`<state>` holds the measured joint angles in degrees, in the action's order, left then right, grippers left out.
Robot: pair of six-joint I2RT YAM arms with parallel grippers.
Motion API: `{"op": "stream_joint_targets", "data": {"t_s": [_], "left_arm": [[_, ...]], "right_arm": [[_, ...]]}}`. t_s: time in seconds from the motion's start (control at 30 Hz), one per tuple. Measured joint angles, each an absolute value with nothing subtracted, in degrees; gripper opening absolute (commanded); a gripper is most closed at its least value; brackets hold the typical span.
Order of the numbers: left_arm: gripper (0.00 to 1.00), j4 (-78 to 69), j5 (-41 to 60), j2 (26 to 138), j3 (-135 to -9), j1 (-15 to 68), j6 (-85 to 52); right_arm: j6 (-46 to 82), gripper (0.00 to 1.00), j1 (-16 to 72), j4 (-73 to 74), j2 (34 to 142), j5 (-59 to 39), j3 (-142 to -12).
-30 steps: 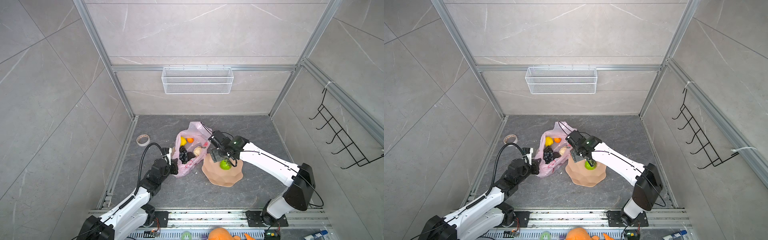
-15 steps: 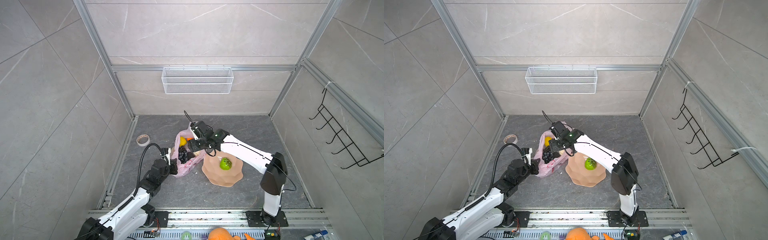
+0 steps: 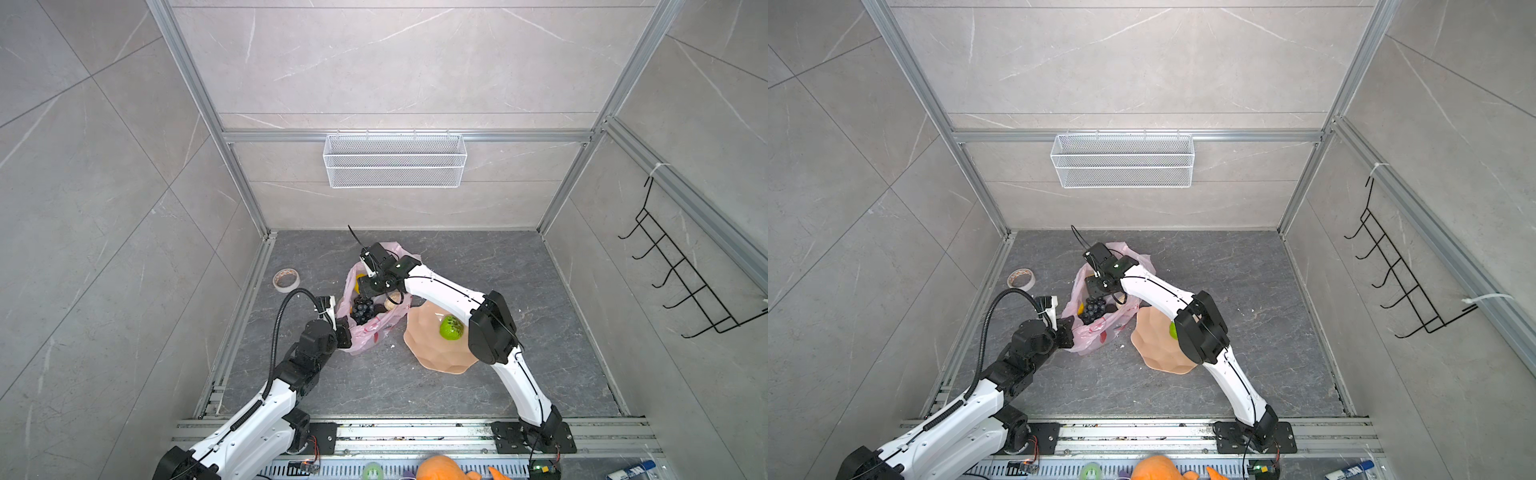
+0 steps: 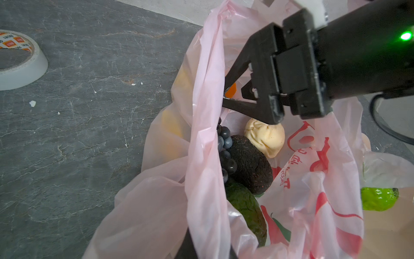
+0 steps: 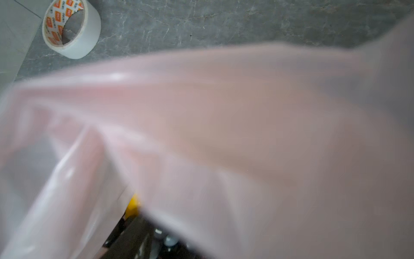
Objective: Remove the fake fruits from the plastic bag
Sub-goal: 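Reach the right gripper into the bag and grasp the yellow mango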
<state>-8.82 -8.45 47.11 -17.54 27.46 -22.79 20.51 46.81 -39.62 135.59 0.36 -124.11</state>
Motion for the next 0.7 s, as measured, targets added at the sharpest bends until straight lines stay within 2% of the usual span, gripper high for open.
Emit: {"op": "stream_joint_targets", "data": {"t_s": [0.1,0.23,0.7], "left_arm": [[0.02,-9.04,-8.38,47.68,-17.54,27.46,-22.76],[0.02,-9.15,-7.99,49.06,-17.54,27.46,-22.74],[0.02,-9.91,-6.72,50.83,-17.54,27.46,-22.7]], "right_arm": [[19.81,0.67,46.24,-39.59,138.34,0.51,-127.24],[19.0,0.75,46.11,-39.59,141.27,1.63,-130.52],[16.67,0.83,46.11,-39.64,149.84,3.57,-141.53]]}}
